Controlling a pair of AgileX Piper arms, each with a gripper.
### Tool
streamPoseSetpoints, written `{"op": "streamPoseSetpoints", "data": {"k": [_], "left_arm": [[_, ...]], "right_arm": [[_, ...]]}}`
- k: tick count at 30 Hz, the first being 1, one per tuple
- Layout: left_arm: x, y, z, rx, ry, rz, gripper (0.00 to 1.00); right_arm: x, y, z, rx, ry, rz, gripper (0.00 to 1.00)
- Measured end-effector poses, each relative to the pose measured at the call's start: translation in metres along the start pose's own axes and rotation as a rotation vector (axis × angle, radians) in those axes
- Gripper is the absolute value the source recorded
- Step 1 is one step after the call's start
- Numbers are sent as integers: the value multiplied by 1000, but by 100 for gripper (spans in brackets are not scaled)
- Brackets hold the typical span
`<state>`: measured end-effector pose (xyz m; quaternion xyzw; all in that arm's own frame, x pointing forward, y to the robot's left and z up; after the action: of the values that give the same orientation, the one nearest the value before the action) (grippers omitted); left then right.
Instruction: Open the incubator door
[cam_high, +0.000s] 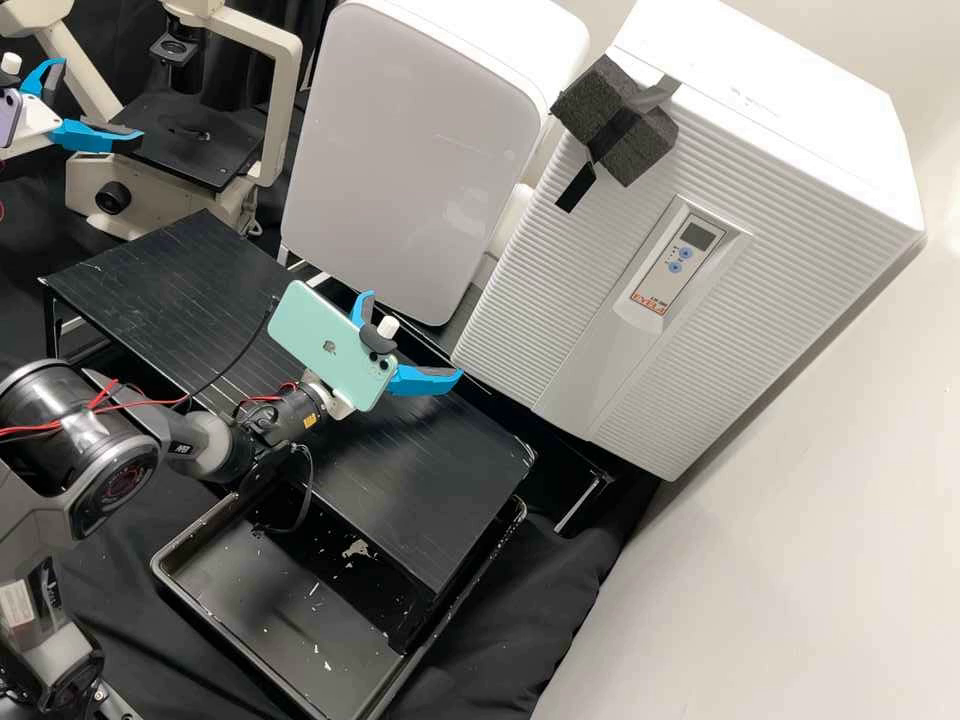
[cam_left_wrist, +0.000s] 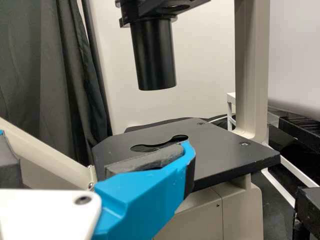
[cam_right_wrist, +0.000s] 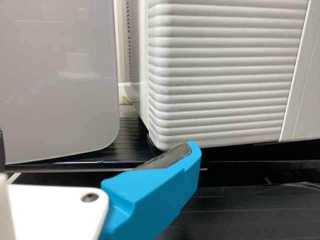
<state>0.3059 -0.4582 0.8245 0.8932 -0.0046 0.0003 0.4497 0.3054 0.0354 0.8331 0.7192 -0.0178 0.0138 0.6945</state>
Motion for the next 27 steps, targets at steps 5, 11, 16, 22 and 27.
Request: {"op": "streamPoseSetpoints", "data": {"k": [5, 11, 16, 22, 27], "left_arm": [[0, 0, 0, 0, 0, 0, 100], [0, 0, 0, 0, 0, 0, 100], [0, 0, 0, 0, 0, 0, 100], [0, 0, 0, 0, 0, 0, 100], [0, 0, 0, 0, 0, 0, 100]], "right_arm": [[0, 0, 0, 0, 0, 0, 100], [-4, 4, 3, 1, -8, 11, 100], [-17, 22, 2, 32, 4, 61, 100], [-30, 53, -24, 65, 41, 214, 100], [-30, 75, -56, 75, 41, 330, 100]]}}
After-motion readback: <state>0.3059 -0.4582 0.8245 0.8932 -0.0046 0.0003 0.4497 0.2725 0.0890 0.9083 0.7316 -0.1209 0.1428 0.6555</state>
